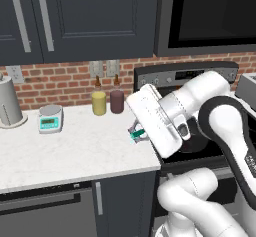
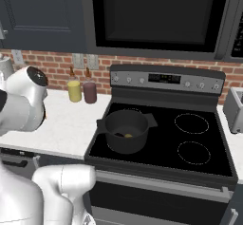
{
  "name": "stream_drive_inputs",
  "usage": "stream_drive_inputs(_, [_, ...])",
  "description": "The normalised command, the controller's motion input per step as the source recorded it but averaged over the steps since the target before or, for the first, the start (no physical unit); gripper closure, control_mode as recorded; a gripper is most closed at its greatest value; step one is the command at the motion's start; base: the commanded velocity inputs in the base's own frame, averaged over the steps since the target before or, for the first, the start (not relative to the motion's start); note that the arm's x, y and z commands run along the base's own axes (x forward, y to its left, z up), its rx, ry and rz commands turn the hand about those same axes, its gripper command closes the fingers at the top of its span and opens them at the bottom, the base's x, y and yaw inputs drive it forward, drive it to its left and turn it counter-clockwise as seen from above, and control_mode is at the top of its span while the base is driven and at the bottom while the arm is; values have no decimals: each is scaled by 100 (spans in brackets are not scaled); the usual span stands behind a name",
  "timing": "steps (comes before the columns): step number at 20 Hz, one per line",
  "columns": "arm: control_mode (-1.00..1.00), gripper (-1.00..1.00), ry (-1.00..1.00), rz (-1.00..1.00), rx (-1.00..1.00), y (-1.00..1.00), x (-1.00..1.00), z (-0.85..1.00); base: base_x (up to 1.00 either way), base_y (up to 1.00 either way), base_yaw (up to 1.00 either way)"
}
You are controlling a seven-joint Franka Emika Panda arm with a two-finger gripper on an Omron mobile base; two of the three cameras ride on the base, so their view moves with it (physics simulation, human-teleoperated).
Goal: Put the avocado and potato in the pot. Retrieve the spatula and lightly stir the vegetables in the pot.
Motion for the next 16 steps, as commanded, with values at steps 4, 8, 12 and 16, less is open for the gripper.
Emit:
stream_drive_inputs(4, [-100, 100, 24, -11, 31, -100, 2, 64, 0, 0, 0])
stream_drive_inputs(8, [-100, 100, 21, -2, 30, -100, 11, 71, 0, 0, 0])
stream_drive_inputs(12, [-100, 100, 20, 0, 20, -100, 26, 75, 0, 0, 0])
stream_drive_inputs(16, [-100, 100, 21, 2, 17, -100, 20, 57, 0, 0, 0])
